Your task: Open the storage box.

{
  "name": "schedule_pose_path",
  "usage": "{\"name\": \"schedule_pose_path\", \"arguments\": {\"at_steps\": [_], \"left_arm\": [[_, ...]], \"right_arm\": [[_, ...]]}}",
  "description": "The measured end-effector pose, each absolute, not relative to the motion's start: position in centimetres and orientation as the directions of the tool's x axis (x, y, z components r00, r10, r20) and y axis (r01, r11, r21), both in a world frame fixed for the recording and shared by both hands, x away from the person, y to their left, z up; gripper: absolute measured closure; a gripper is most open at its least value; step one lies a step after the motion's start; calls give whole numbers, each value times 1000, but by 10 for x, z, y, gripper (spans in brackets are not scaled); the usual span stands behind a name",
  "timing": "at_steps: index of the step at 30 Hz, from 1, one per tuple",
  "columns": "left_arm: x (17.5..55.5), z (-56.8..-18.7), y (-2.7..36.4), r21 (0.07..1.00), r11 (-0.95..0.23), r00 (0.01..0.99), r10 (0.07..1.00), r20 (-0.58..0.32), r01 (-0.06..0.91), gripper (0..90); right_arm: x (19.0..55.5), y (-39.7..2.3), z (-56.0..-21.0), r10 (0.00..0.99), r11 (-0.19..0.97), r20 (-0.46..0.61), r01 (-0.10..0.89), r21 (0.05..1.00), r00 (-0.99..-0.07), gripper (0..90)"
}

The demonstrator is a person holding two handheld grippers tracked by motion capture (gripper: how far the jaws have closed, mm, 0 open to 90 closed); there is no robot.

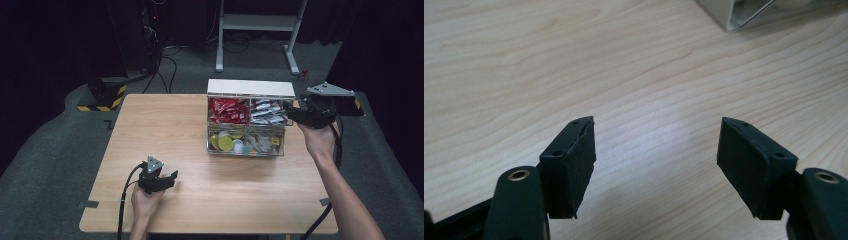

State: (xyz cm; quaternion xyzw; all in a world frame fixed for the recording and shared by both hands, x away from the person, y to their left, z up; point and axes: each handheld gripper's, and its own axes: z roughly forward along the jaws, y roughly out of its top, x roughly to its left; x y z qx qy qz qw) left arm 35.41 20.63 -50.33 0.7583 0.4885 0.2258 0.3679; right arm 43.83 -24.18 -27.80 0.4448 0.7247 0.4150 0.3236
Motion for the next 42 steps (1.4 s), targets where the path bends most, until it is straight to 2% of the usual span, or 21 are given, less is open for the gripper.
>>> {"name": "schedule_pose_path", "arguments": {"at_steps": [18, 23, 42], "left_arm": [[367, -479, 192, 812, -232, 503, 860, -87, 536, 352], [370, -471, 188, 816, -244, 519, 851, -79, 524, 356], [388, -416, 171, 856, -223, 600, 791, -121, 467, 370]], "right_arm": [[440, -240, -274, 917, 260, -95, 401, 878, -387, 380], [440, -241, -274, 916, 258, -90, 403, 878, -390, 377], [442, -241, -273, 919, 247, -69, 430, 868, -388, 378]]}}
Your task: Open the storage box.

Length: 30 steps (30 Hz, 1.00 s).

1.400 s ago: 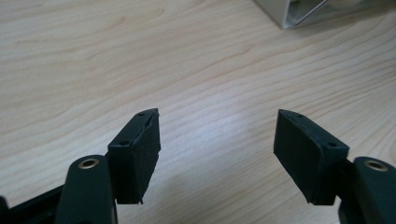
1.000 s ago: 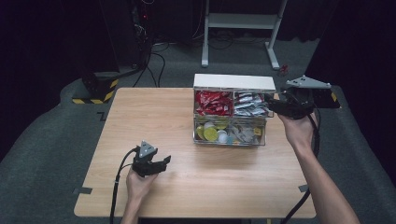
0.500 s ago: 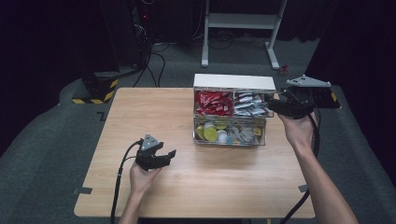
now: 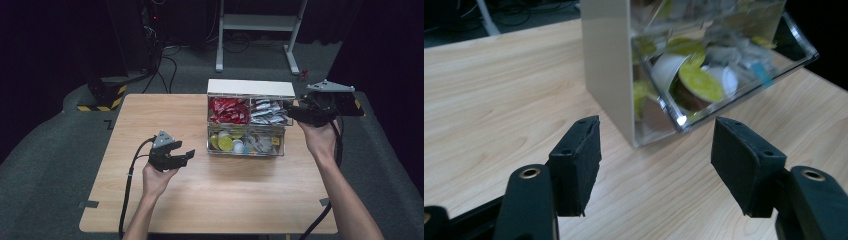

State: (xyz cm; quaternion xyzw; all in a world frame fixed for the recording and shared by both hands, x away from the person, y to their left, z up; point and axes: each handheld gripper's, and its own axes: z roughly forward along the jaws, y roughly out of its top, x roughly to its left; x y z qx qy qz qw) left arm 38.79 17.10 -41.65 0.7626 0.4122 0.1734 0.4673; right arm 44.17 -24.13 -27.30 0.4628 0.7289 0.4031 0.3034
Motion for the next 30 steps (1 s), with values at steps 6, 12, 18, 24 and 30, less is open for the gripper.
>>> {"name": "schedule_pose_path", "arguments": {"at_steps": [6, 12, 18, 24, 30], "left_arm": [[394, -403, 165, 862, -224, 615, 779, -121, 454, 376], [400, -394, 160, 866, -221, 615, 780, -119, 449, 378], [404, -386, 159, 870, -216, 623, 772, -126, 443, 382], [409, -374, 154, 881, -220, 633, 766, -110, 419, 416], [413, -363, 146, 888, -215, 632, 768, -104, 407, 405]], "right_arm": [[443, -241, -273, 919, 248, -67, 434, 866, -389, 381], [447, -243, -276, 921, 238, -54, 448, 862, -387, 391], [448, -242, -275, 921, 241, -56, 452, 859, -386, 392], [450, -242, -275, 922, 238, -50, 458, 856, -385, 391], [450, -242, -275, 921, 239, -50, 461, 855, -385, 392]]}}
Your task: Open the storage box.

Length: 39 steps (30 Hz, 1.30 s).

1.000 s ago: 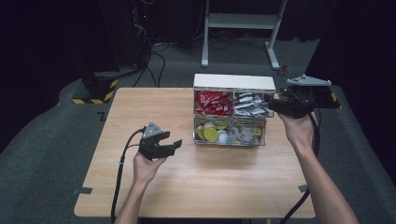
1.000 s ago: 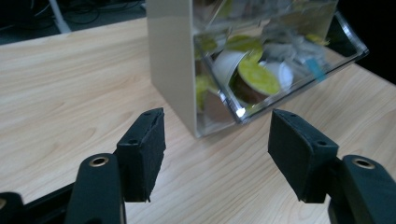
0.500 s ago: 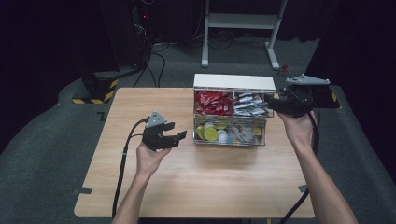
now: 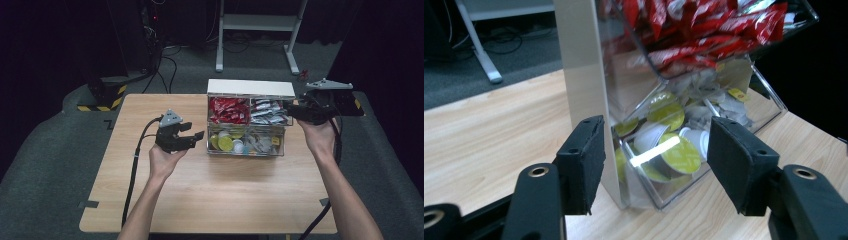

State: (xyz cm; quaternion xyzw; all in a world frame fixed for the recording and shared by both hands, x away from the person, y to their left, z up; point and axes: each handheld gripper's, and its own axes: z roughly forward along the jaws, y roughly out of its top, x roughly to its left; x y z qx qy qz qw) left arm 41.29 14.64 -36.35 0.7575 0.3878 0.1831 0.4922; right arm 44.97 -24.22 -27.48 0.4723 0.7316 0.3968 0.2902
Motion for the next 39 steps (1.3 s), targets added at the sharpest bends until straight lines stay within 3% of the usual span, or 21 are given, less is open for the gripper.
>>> {"name": "schedule_pose_path", "arguments": {"at_steps": [25, 39], "left_arm": [[430, -332, 115, 915, -232, 666, 744, -52, 331, 482], [446, -325, 94, 911, -268, 661, 750, -6, 313, 582]], "right_arm": [[450, -244, -271, 917, 240, -43, 464, 853, -396, 408], [451, -245, -270, 919, 235, -41, 459, 857, -393, 414]]}}
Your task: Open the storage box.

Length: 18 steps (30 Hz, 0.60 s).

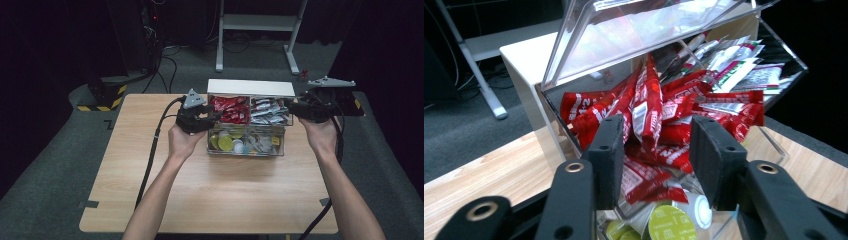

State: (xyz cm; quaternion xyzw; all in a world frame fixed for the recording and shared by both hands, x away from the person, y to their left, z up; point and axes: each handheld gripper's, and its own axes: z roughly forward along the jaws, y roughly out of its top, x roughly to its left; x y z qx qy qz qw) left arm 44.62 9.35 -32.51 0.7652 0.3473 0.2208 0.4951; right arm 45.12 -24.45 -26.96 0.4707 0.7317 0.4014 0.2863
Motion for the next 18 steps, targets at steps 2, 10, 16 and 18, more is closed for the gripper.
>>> {"name": "schedule_pose_path", "arguments": {"at_steps": [2, 10, 16, 18], "left_arm": [[449, -326, 91, 911, -259, 654, 757, -16, 321, 602], [460, -333, 81, 905, -263, 651, 759, -20, 334, 656], [465, -333, 75, 907, -260, 654, 757, -23, 332, 732], [466, -333, 73, 905, -264, 650, 760, -17, 332, 749]], "right_arm": [[451, -245, -269, 918, 235, -41, 459, 857, -395, 415], [452, -246, -269, 917, 231, -34, 459, 858, -397, 417], [452, -246, -268, 915, 233, -33, 460, 857, -402, 420], [453, -247, -268, 916, 225, -27, 456, 861, -400, 420]]}}
